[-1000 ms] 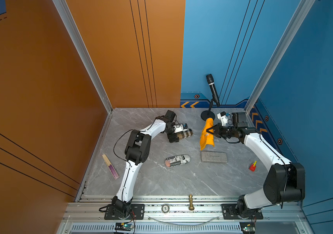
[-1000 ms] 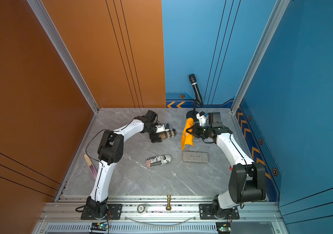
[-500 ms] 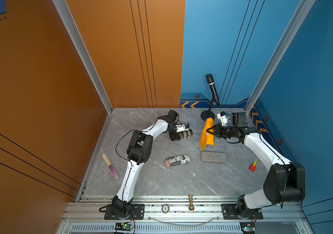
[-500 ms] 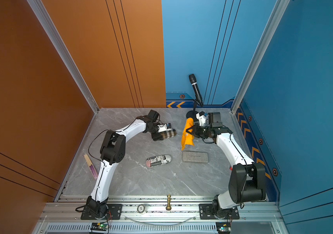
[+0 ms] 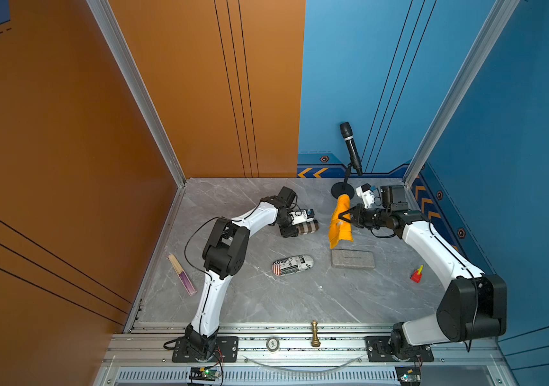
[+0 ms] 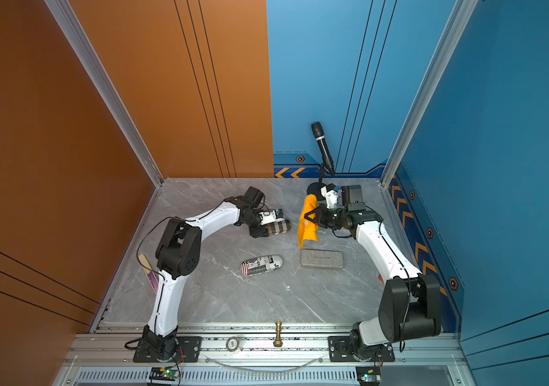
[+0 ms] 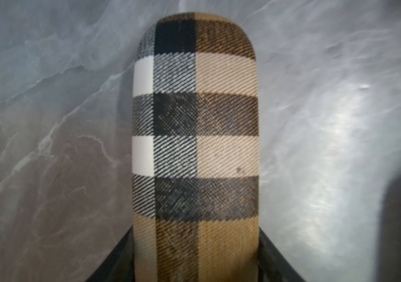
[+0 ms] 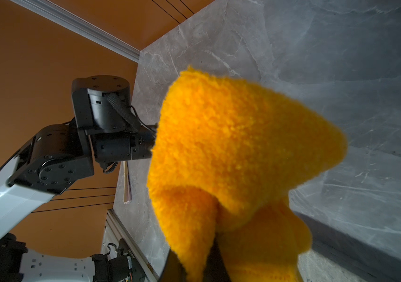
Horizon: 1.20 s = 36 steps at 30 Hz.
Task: Wipe the eyeglass case
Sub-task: Pick up the eyeglass case from the center of the board, then wipe the dirt from the eyeglass case.
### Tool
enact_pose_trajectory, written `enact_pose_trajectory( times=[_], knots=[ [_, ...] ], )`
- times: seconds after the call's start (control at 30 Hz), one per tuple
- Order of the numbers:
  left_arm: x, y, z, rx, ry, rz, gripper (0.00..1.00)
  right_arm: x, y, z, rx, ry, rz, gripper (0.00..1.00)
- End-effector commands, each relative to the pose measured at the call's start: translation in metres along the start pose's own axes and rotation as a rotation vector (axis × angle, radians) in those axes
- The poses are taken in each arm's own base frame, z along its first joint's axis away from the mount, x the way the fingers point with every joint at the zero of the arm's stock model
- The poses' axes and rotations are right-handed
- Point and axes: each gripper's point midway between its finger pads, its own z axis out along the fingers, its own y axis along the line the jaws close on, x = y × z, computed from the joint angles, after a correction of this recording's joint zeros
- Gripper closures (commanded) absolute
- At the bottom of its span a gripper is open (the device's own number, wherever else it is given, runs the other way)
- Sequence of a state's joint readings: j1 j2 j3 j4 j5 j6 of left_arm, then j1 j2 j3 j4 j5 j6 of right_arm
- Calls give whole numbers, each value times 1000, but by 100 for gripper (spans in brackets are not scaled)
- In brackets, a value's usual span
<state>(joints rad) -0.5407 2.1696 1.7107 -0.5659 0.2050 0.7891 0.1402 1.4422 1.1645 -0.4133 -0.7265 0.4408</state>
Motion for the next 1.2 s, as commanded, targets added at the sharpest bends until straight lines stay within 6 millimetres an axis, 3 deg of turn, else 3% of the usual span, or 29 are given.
enact_pose_trajectory(
  times=[0.0, 0.17, 0.33, 0.5, 0.6, 0.73, 0.8, 0.9, 1.07, 1.17],
  knots=[
    [-55, -8, -54, -98, -154, 30, 54, -4, 31, -12, -9, -29, -82, 100],
    [-83, -41, -95, -134, -276, 28, 56, 6, 38, -5, 2, -16, -99, 100],
    [-107, -76, -126, -202, -372, 49, 58, 34, 47, 10, 15, 64, -140, 100],
    [-120, -81, -158, -313, -507, -8, 60, 64, 70, 27, -72, 126, -122, 100],
    [-114, -83, -166, -352, -521, -35, 60, 72, 73, 23, -88, 135, -130, 100],
    [-104, -86, -173, -366, -526, -56, 60, 69, 36, -1, 13, 90, -101, 100],
    [-103, -88, -175, -374, -541, -56, 60, 72, 27, -5, 29, 106, -86, 100],
    [-106, -88, -179, -392, -571, -58, 60, 81, 37, 4, 6, 143, -100, 100],
    [-115, -86, -181, -403, -609, -66, 60, 89, 82, 37, -168, 191, -88, 100],
    [-117, -87, -185, -403, -622, -61, 61, 84, 82, 37, -189, 191, -77, 100]
  ],
)
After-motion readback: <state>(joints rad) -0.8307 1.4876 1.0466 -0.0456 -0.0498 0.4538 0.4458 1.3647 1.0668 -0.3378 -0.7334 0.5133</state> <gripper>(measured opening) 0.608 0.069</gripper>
